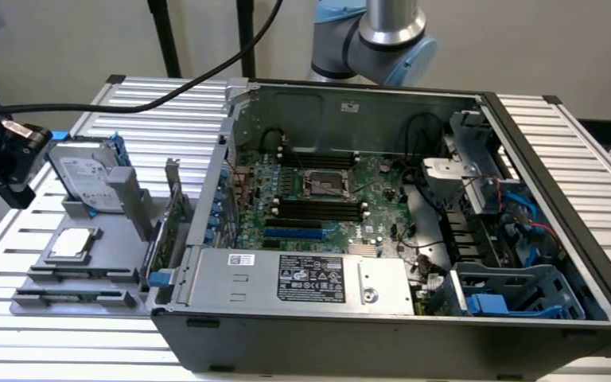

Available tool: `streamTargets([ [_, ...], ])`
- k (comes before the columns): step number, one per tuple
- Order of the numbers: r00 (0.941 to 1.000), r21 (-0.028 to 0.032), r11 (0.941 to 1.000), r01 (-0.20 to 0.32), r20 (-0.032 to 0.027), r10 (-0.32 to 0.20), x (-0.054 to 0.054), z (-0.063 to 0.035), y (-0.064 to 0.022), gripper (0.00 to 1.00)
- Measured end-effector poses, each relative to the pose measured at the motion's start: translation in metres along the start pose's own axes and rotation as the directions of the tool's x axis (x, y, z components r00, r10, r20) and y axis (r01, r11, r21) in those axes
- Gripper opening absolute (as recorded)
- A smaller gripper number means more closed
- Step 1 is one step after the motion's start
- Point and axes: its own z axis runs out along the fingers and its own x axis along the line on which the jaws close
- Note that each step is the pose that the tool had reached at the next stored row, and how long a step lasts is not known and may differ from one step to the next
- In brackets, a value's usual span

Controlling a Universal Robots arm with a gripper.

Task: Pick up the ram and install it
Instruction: 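Reach for the ram, then pick up the ram and move it above insertion slot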

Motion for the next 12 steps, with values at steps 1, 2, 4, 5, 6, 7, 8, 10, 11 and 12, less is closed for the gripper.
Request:
streamTargets([
  [1,1.0000,0.0001,1.0000,0.000,0.0000,0.000,0.0000,0.0000,0.0000,0.11],
  [2,1.0000,0.0001,1.0000,-0.002,0.0000,0.002,0.0000,0.0000,0.0000,0.11],
  [4,1.0000,0.0001,1.0000,-0.004,-0.0001,0.004,0.0000,-0.0001,0.0000,0.11],
  [5,1.0000,0.0001,1.0000,-0.004,0.0000,0.004,0.0000,0.0000,0.0000,0.11],
  [6,1.0000,0.0001,1.0000,-0.005,0.0000,0.005,0.0000,0.0000,0.0000,0.11],
  [7,1.0000,0.0001,1.0000,-0.005,0.0000,0.005,0.0000,-0.0001,0.0000,0.11],
  [8,1.0000,0.0001,1.0000,-0.006,0.0000,0.006,0.0000,0.0000,0.0000,0.11],
  [10,1.0000,0.0001,1.0000,-0.007,0.0000,0.007,0.0000,0.0000,0.0000,0.11],
  [11,1.0000,0.0001,1.0000,-0.007,0.0000,0.007,0.0000,0.0000,-0.0001,0.11],
  [12,1.0000,0.0001,1.0000,-0.007,0.0000,0.007,0.0000,0.0000,-0.0001,0.11],
])
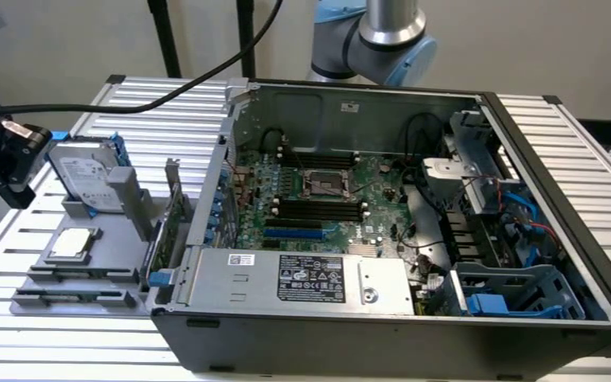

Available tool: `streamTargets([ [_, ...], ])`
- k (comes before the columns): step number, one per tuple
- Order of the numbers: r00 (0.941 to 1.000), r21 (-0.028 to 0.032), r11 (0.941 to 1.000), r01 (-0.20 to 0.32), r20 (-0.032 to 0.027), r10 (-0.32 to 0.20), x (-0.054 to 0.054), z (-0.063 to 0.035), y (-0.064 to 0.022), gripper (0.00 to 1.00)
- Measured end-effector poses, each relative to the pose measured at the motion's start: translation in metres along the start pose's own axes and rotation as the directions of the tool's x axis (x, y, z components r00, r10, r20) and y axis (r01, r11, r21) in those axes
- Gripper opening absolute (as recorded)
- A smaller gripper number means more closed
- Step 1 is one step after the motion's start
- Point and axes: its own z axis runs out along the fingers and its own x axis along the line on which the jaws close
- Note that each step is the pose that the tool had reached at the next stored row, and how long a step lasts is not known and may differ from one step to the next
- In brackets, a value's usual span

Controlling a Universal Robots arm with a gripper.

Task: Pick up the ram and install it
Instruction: 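Pick up the ram and move it above insertion slot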

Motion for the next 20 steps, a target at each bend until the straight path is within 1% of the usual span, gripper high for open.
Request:
streamTargets([
  [3,1.0000,0.0001,1.0000,0.003,0.0003,-0.003,0.0003,0.0001,0.0000,0.11],
  [5,0.9993,-0.0001,0.9993,0.037,0.0002,-0.037,0.0003,0.0004,0.0000,0.11],
  [7,0.9973,-0.0004,0.9973,0.073,0.0001,-0.073,0.0003,0.0008,0.0000,0.11],
  [10,0.9919,-0.0008,0.9919,0.127,-0.0001,-0.127,0.0003,0.0016,0.0000,0.11],
  [13,0.9835,-0.0012,0.9835,0.181,-0.0002,-0.181,0.0003,0.0024,0.0000,0.11],
  [15,0.9762,-0.0015,0.9762,0.217,-0.0003,-0.217,0.0003,0.0030,0.0000,0.11],
  [17,0.9678,-0.0017,0.9678,0.252,-0.0005,-0.252,0.0003,0.0036,0.0000,0.11],
  [20,0.9526,-0.0021,0.9526,0.304,-0.0006,-0.304,0.0003,0.0047,0.0000,0.11],
])
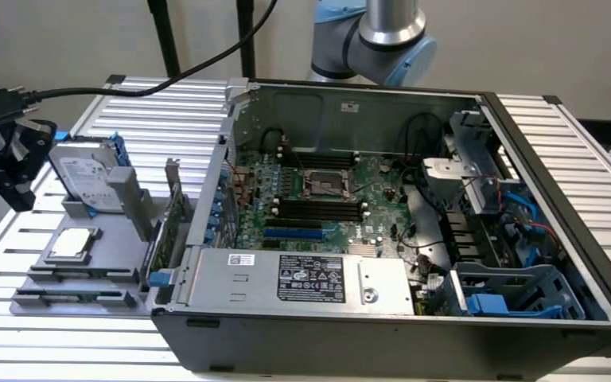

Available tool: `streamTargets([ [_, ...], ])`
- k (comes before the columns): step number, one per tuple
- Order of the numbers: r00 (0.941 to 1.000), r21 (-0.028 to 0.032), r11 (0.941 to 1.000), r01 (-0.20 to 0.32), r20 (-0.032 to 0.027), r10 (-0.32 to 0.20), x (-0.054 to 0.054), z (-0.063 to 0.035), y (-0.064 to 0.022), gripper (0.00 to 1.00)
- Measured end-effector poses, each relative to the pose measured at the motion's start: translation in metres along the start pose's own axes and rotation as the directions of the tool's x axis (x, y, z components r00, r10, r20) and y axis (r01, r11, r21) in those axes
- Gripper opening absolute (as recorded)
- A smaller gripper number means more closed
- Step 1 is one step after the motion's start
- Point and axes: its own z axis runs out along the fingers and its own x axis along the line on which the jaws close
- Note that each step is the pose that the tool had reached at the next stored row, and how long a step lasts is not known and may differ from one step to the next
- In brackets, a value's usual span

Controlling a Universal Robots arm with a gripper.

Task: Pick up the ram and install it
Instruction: 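Pick up the ram and move it above insertion slot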

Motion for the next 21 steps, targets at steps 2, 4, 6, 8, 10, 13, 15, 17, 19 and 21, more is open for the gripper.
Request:
streamTargets([
  [2,0.9993,-0.0002,0.9993,0.038,-0.0001,-0.038,0.0000,0.0008,0.0000,0.11],
  [4,0.9973,-0.0005,0.9973,0.074,-0.0004,-0.074,0.0000,0.0015,0.0000,0.11],
  [6,0.9940,-0.0007,0.9940,0.110,-0.0006,-0.110,0.0000,0.0023,0.0000,0.11],
  [8,0.9894,-0.0010,0.9894,0.145,-0.0006,-0.145,0.0000,0.0032,0.0000,0.11],
  [10,0.9833,-0.0013,0.9833,0.182,-0.0007,-0.182,0.0000,0.0040,0.0000,0.11],
  [13,0.9719,-0.0017,0.9719,0.235,-0.0009,-0.235,0.0001,0.0052,-0.0001,0.11],
  [15,0.9629,-0.0020,0.9629,0.270,-0.0011,-0.270,0.0001,0.0060,-0.0001,0.11],
  [17,0.9523,-0.0022,0.9523,0.305,-0.0011,-0.305,0.0001,0.0068,0.0000,0.11],
  [19,0.9405,-0.0026,0.9405,0.340,-0.0012,-0.340,0.0001,0.0076,-0.0001,0.11],
  [21,0.9277,-0.0029,0.9277,0.373,-0.0013,-0.373,0.0001,0.0085,-0.0001,0.11],
])
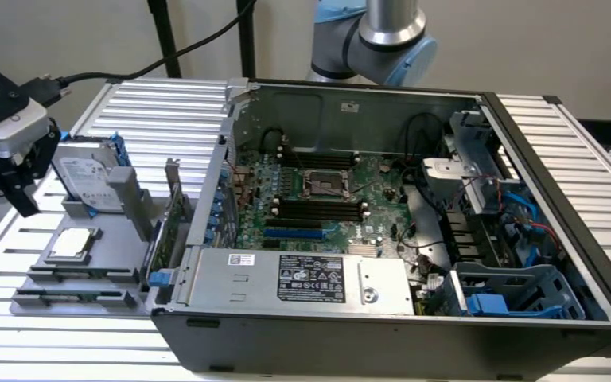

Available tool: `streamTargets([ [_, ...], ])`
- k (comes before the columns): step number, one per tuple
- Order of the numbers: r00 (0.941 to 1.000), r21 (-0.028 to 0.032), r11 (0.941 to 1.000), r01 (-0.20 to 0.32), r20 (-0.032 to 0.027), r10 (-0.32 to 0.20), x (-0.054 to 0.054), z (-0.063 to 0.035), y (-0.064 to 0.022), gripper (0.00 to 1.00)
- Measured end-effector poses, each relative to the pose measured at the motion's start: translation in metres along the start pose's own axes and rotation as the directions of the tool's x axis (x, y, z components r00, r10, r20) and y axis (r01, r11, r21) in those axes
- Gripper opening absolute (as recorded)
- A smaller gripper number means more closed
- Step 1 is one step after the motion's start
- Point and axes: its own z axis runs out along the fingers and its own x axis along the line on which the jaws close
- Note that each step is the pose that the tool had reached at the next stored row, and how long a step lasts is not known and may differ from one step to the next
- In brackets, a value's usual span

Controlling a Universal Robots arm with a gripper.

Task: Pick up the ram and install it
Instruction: 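Pick up the ram and move it above insertion slot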

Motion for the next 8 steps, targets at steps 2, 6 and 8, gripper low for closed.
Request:
streamTargets([
  [2,0.9994,-0.0002,0.9994,0.036,-0.0002,-0.036,0.0000,0.0008,0.0000,0.11],
  [6,0.9940,-0.0007,0.9940,0.109,-0.0005,-0.109,0.0000,0.0024,0.0000,0.11],
  [8,0.9894,-0.0010,0.9894,0.145,-0.0007,-0.145,0.0000,0.0031,0.0000,0.11],
])
